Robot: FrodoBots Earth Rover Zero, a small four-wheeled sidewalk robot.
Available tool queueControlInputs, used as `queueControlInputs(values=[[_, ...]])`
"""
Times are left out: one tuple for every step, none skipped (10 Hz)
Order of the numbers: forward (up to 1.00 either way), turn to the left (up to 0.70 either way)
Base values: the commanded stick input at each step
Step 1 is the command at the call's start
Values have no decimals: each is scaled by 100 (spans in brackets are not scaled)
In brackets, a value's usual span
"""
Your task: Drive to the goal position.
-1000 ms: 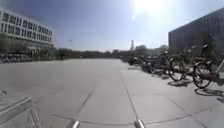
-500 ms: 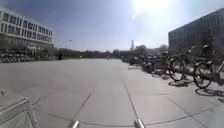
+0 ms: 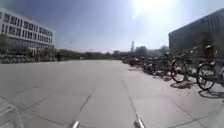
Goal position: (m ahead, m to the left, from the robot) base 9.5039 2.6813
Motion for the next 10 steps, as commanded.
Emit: queueControlInputs(values=[[70, 0], [70, 0], [70, 0], [70, 0], [70, 0], [70, 0], [70, 0], [70, 0], [70, 0], [70, 0]])
